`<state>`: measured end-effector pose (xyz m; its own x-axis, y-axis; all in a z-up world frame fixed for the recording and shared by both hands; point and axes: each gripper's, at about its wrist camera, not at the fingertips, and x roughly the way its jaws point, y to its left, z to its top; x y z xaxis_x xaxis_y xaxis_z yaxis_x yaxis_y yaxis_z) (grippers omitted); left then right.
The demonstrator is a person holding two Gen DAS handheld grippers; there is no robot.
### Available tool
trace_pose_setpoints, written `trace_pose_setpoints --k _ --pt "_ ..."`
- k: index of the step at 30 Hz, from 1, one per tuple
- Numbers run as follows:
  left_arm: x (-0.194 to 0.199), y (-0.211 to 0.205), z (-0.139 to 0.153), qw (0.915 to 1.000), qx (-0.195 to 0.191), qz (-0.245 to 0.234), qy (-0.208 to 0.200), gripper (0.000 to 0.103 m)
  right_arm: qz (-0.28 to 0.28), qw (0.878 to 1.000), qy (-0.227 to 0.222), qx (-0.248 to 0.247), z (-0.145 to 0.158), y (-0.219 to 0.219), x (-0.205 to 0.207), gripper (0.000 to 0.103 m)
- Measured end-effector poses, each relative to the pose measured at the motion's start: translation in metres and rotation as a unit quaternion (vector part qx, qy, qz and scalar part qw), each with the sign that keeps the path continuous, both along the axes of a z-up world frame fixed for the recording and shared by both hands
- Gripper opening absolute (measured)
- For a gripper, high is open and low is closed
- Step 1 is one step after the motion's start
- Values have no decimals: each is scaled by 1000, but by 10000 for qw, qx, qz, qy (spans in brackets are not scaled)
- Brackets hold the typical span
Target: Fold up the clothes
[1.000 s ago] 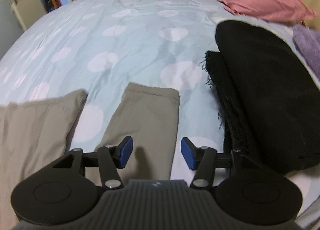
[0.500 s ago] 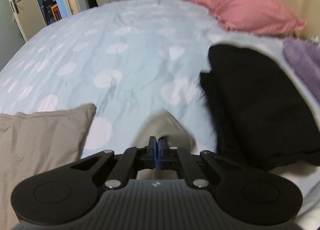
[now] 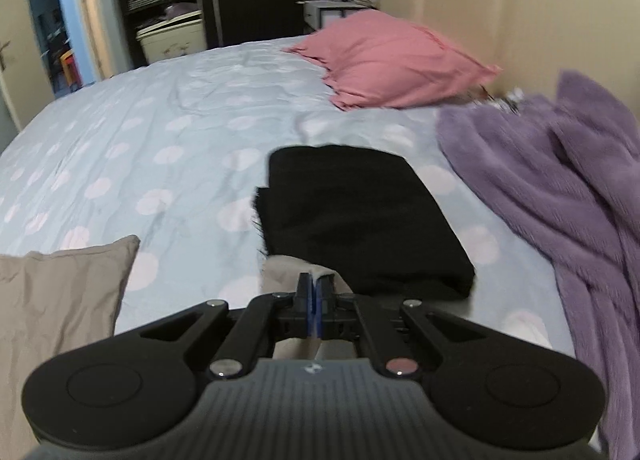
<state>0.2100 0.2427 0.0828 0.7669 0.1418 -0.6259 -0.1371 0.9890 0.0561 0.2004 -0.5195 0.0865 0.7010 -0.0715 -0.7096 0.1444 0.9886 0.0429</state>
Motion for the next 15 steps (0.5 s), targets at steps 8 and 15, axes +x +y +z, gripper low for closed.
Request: trace_pose_setpoints --k 8,15 --pt "-49 55 -1 9958 116 893 190 2 -762 9963 38 -403 -14 -26 -24 2" --pt "-85 98 3 9876 286 1507 340 2 -1268 9901 123 -588 -13 -50 -34 2"
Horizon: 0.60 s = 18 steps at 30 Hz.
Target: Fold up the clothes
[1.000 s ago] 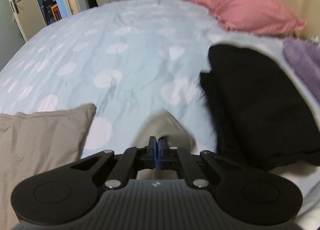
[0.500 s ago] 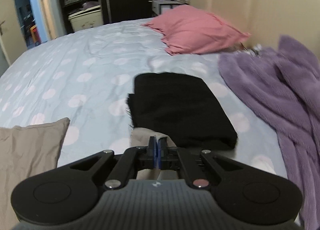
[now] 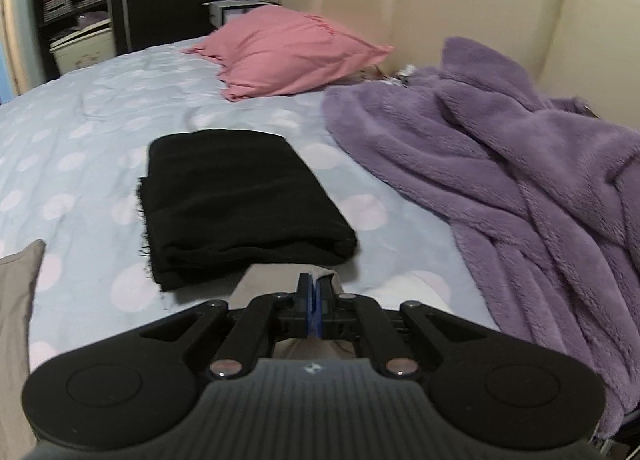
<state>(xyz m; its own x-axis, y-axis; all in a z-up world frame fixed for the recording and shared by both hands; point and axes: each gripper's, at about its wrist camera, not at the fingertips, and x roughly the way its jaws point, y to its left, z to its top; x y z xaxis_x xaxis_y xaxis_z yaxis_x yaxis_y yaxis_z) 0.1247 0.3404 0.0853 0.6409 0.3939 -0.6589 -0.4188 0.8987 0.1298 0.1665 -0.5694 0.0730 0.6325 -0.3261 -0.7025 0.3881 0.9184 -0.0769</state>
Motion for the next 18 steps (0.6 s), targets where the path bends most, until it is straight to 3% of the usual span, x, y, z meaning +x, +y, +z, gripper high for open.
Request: trace_pose_setpoints --k 6,10,12,13,15,18 --pt "-21 31 -16 9981 168 409 425 2 -121 9998 174 47 -13 -4 0 3" --pt "-24 34 -31 9970 6 423 646 2 -66 9998 187 68 -9 -2 -4 9" --pt "-24 32 -34 9969 -41 371 696 3 24 9998 198 -70 -4 1 -8 29" --pt "-25 30 -34 9971 -7 330 692 4 64 9997 191 -167 -1 3 -10 31" --pt "-24 22 -31 9973 110 184 696 14 187 9993 155 -293 5 7 -17 32" --pt "-29 8 -23 9975 313 -53 626 19 502 9980 27 -389 14 18 -32 32"
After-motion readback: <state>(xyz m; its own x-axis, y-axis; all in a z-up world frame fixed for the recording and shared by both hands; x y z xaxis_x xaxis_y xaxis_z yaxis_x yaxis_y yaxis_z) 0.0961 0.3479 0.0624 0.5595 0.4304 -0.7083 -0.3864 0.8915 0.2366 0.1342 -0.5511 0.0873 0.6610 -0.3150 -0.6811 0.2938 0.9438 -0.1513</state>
